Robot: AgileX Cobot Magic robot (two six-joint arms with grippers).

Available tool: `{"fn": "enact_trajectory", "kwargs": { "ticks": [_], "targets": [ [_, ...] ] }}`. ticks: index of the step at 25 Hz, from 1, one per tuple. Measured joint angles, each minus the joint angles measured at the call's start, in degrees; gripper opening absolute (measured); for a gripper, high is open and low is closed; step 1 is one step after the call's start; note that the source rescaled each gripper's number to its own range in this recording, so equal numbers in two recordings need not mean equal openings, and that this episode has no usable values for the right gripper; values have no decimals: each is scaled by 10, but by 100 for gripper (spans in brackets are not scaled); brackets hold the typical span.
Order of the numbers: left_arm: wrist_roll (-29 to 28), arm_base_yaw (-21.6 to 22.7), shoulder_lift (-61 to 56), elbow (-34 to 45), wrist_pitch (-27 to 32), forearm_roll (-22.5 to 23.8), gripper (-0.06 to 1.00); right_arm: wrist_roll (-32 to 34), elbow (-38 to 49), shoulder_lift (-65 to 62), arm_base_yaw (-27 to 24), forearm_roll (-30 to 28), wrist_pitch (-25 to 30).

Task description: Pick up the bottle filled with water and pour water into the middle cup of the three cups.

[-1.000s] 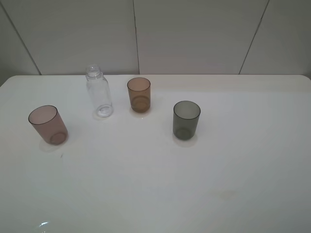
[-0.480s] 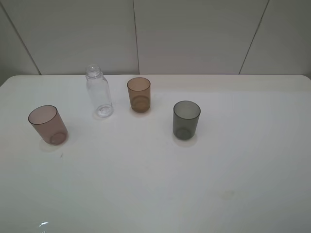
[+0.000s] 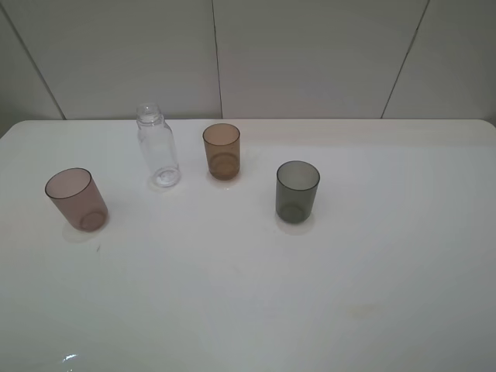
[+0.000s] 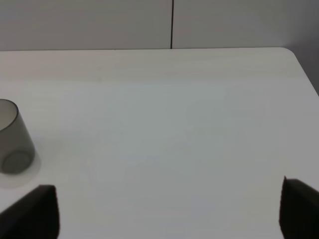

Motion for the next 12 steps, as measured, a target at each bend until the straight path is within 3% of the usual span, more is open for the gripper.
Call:
{"fn": "enact_trajectory", "kwargs": {
  "ticks": [4, 12],
  "targets": [
    [0, 14, 0, 0, 0, -6, 100, 0, 0, 0, 0, 0, 0],
    [-18, 92, 0, 0, 0, -8, 100, 0, 0, 0, 0, 0, 0]
  ]
}}
